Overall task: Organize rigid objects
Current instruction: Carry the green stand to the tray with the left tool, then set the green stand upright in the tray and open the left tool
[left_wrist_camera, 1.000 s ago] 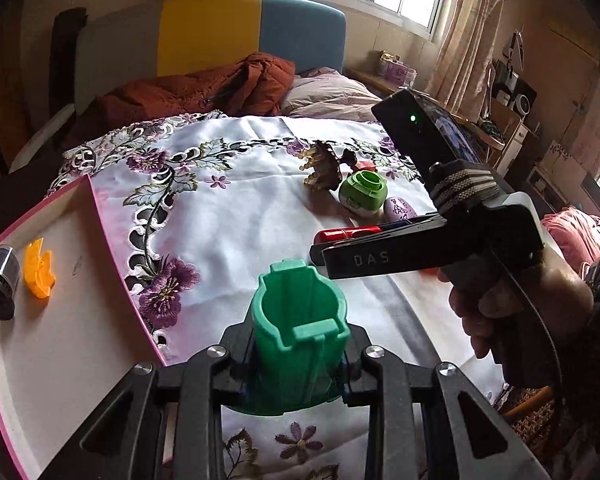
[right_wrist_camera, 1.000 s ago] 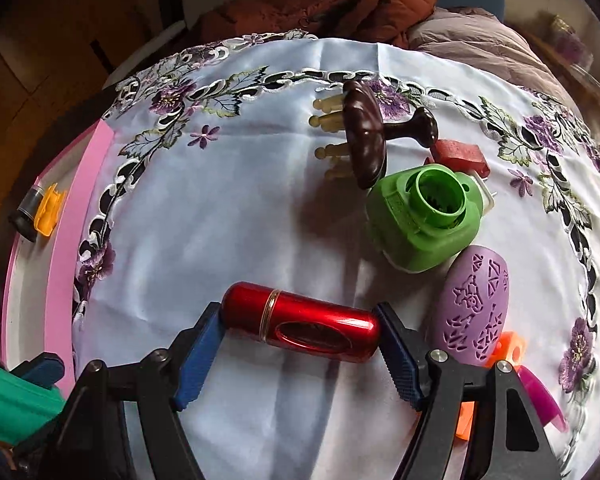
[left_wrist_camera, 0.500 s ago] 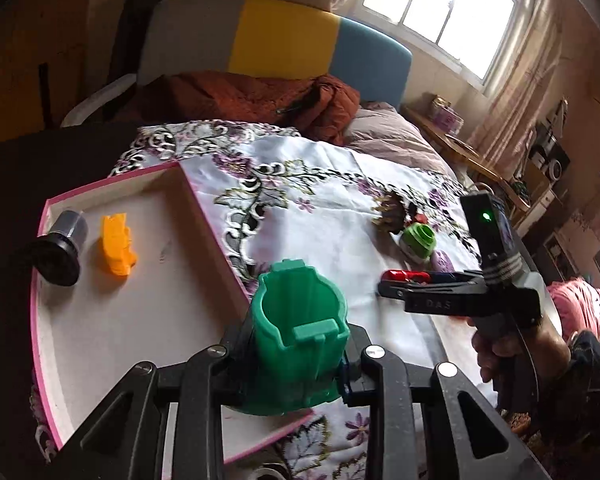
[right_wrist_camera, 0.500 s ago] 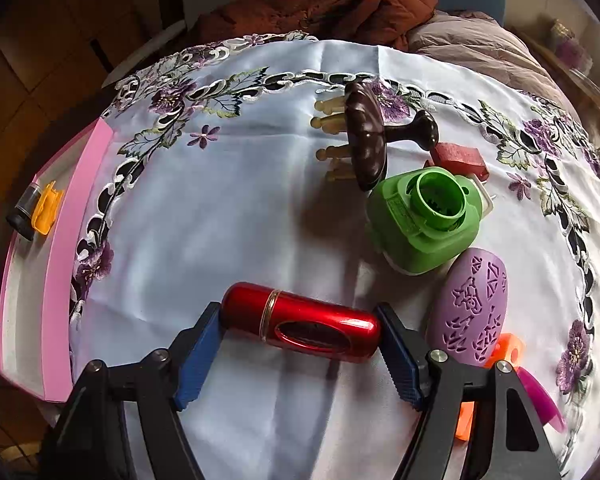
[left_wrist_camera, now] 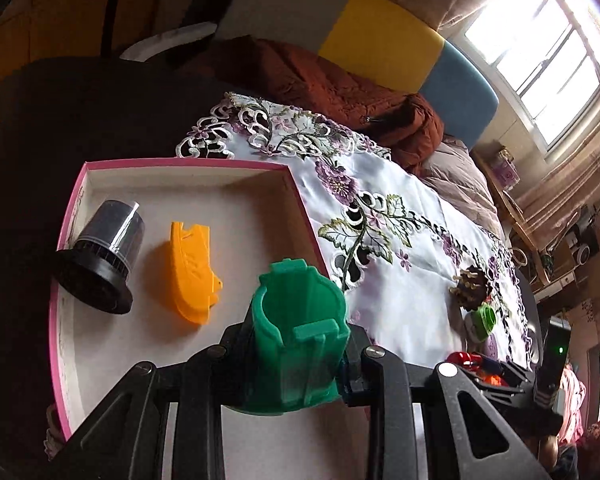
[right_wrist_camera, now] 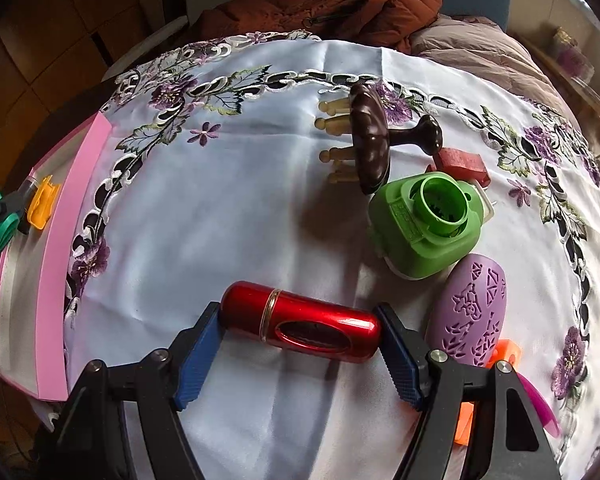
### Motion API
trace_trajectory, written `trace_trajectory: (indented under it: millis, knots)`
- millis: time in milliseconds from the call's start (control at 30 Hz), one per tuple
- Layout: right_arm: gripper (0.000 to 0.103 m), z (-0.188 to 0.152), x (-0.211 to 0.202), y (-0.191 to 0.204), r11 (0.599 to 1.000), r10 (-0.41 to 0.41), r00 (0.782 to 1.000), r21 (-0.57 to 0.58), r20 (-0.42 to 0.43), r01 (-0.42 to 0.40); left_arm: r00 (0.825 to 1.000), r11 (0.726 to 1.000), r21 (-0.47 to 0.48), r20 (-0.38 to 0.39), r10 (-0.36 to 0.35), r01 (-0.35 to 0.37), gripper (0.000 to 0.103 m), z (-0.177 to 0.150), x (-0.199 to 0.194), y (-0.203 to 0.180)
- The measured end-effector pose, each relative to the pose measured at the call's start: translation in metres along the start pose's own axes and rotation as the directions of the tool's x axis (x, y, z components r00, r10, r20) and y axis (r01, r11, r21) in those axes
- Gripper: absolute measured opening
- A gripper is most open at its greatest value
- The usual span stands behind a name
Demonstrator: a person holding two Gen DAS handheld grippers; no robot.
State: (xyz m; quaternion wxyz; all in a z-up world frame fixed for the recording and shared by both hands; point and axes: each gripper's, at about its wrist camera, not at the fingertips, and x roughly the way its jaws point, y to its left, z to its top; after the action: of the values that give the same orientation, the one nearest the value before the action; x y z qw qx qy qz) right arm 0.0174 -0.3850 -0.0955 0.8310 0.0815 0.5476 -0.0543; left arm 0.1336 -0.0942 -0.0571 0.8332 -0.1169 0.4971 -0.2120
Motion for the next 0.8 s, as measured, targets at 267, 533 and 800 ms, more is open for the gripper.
trace_trajectory:
  millis: [267, 533, 800]
  knots:
    - [0.075, 0.0, 0.0, 0.001, 1.0, -0.004, 1.0, -0.005, 0.001, 0.004, 0.999, 0.999, -0.002, -0.019, 0.04, -0.04, 0.042, 0.03, 0.034, 0.005]
    - [0.075, 0.0, 0.001, 0.001, 1.0, -0.007, 1.0, -0.01, 0.001, 0.007, 0.995, 0.994, 0.043, 0.042, 0.095, -0.096, 0.049, 0.022, 0.012, 0.002]
    - [0.076, 0.001, 0.001, 0.001, 1.0, -0.013, 1.0, -0.012, 0.002, 0.013, 0.977, 0.975, 0.116, 0.119, 0.175, -0.188, 0.049, -0.012, -0.024, -0.008]
